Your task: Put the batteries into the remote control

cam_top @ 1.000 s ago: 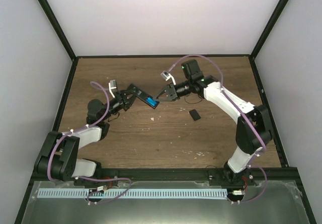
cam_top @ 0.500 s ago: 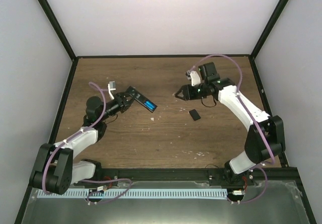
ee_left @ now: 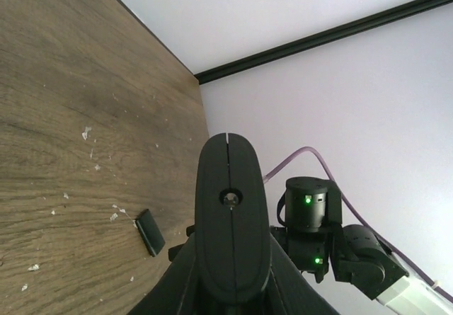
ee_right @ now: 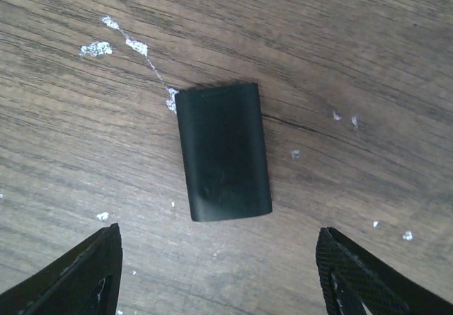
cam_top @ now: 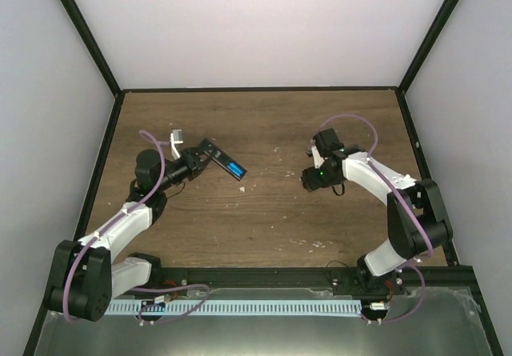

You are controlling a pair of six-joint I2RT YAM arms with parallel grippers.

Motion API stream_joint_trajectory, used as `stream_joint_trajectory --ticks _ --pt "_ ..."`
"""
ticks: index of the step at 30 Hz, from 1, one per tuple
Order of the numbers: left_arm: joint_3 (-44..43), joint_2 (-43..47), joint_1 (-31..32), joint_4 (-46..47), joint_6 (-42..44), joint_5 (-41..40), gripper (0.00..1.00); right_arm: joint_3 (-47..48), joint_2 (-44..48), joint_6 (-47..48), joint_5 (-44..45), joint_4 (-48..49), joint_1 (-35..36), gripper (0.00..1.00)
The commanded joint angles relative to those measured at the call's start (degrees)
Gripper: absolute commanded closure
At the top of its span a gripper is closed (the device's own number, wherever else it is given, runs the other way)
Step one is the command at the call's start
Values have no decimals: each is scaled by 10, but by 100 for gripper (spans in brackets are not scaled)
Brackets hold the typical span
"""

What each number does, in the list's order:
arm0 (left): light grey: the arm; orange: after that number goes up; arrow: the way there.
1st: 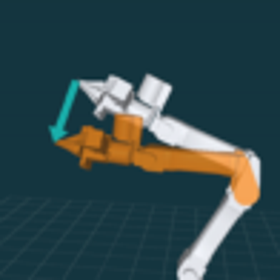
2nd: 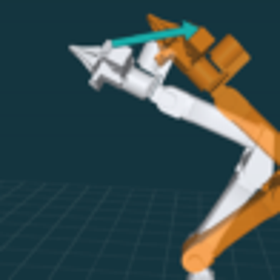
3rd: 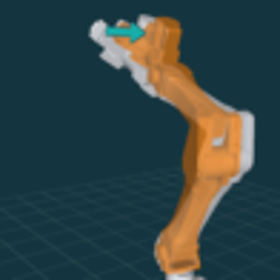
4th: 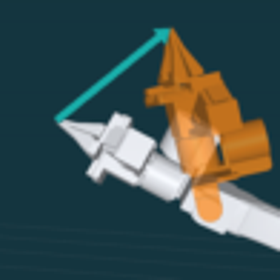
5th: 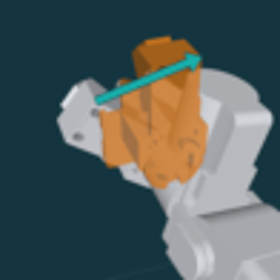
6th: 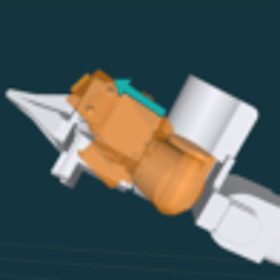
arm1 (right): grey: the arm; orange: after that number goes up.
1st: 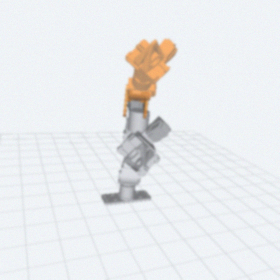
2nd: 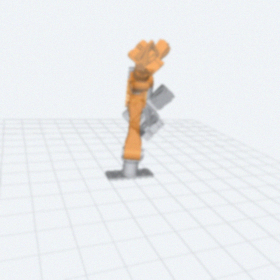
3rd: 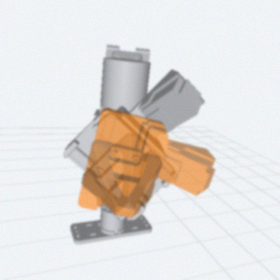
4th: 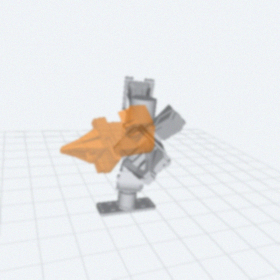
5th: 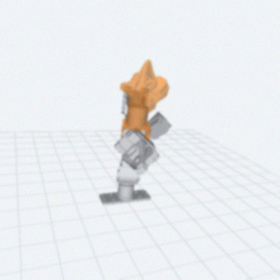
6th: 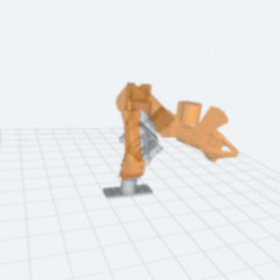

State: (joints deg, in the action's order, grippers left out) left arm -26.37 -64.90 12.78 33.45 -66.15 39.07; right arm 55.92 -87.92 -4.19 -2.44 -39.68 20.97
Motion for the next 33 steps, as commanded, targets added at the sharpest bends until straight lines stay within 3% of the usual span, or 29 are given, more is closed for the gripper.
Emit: stream_joint_trajectory --ticks 1,18,33 --pt "-7 3 -5 8 4 0 100 -7 -22 31 8 42 -1 32" --pt "-1 10 -24 6 1 5 100 -15 -88 60 -10 76 -4 33" --pt "9 12 -43 14 0 10 100 -4 -121 67 -6 56 -4 54"
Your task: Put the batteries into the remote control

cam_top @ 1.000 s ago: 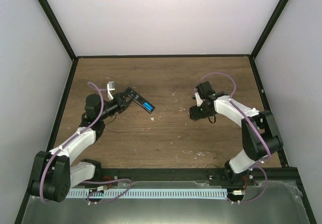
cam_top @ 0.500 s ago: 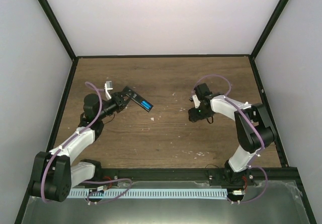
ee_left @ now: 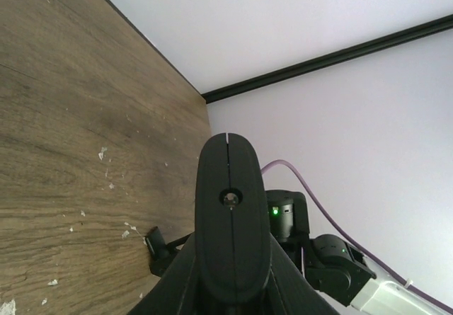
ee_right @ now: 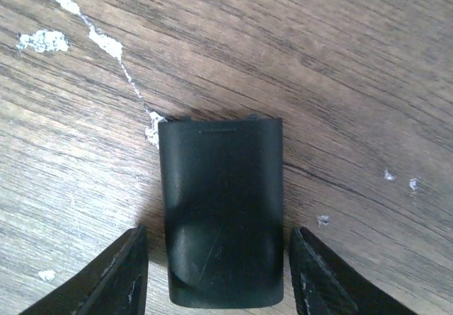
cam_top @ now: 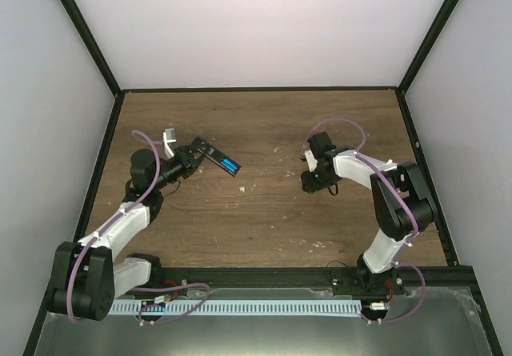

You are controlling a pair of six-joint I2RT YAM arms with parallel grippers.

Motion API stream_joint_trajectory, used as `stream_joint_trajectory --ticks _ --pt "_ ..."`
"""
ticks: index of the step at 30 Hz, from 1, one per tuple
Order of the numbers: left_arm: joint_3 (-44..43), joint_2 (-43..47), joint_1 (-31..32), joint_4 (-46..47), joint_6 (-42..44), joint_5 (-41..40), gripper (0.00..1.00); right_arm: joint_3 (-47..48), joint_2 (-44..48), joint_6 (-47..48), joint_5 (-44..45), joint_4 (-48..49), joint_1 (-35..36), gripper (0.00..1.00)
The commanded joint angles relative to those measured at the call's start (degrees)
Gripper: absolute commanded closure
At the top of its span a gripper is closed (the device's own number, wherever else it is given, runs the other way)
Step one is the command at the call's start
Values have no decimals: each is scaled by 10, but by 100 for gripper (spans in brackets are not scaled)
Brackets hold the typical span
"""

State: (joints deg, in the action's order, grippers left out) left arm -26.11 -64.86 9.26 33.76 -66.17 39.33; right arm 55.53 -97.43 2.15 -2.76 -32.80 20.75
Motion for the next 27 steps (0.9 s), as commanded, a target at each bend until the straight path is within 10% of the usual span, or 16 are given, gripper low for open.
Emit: stream_joint_trajectory --ticks 1,27 --pt "10 12 -9 13 -1 7 100 0 -26 3 0 -14 -2 56" --pt "244 115 -26 79 -12 -182 100 37 90 63 -163 66 23 76"
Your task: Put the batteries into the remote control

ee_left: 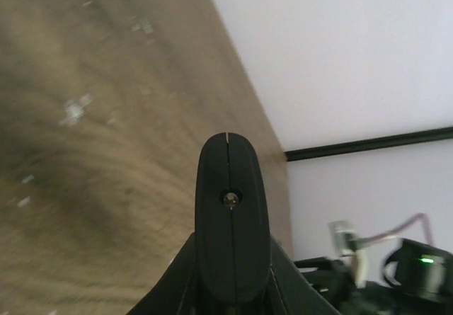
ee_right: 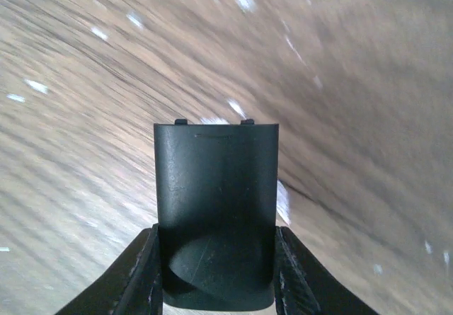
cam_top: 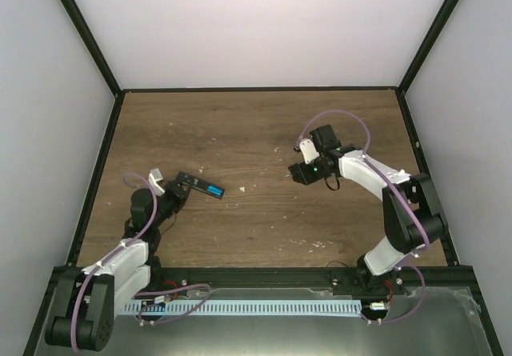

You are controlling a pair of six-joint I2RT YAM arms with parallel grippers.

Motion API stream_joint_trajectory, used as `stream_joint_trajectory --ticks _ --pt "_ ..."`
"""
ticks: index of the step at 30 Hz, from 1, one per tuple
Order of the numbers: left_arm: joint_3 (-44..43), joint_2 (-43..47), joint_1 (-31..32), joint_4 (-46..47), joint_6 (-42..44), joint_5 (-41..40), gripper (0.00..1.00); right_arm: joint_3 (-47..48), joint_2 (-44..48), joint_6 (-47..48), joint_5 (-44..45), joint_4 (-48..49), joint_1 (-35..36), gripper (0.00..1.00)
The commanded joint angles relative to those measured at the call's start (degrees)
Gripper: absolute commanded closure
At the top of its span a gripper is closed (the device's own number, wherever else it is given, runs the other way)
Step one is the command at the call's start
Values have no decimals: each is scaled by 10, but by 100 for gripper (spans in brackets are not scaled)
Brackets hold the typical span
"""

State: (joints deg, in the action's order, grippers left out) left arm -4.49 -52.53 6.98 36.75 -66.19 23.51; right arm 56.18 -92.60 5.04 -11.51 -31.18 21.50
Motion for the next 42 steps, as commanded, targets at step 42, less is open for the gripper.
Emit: stream_joint_trajectory --ticks 42 --pt "84 -238 -3 342 31 23 100 93 -43 191 -213 159 131 76"
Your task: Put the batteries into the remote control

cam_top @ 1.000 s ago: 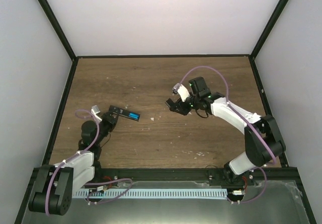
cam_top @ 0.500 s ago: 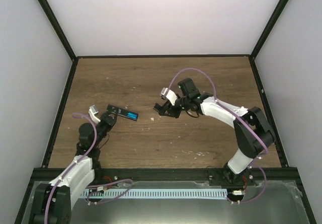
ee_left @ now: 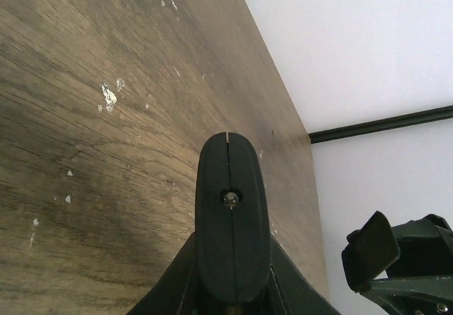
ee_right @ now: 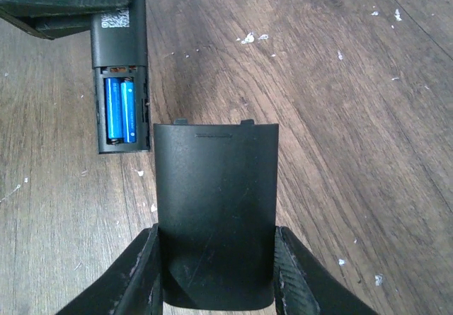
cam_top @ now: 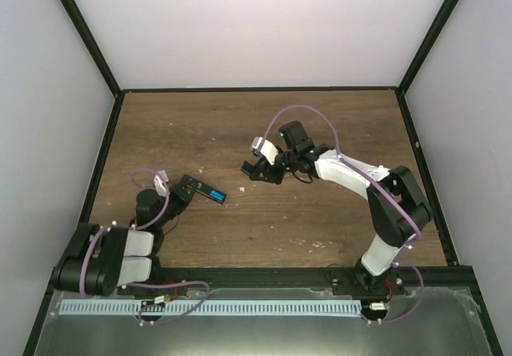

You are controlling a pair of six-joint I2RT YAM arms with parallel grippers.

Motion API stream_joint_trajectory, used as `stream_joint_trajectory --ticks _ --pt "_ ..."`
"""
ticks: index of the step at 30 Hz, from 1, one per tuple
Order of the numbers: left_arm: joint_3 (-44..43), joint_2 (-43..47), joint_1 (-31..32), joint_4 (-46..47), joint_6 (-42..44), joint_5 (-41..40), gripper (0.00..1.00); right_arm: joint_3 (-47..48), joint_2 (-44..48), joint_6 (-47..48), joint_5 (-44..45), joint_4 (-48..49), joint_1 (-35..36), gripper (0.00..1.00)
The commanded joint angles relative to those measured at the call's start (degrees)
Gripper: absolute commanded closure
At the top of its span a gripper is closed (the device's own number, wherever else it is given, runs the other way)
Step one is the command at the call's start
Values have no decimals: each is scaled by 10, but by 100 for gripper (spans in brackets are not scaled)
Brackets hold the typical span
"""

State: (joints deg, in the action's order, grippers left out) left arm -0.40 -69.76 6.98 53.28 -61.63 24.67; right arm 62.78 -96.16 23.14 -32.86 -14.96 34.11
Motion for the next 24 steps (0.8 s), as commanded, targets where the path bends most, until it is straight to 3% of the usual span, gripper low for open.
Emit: stream_joint_trajectory --ticks 1,9,24 --pt "43 -88 -3 204 -17 8 100 27 -9 11 0 -3 5 76" --pt "42 -258 -3 382 -17 -14 100 43 -34 30 -7 -19 6 75" --pt "-6 -345 0 387 19 -4 100 147 -148 67 -11 -57 60 74"
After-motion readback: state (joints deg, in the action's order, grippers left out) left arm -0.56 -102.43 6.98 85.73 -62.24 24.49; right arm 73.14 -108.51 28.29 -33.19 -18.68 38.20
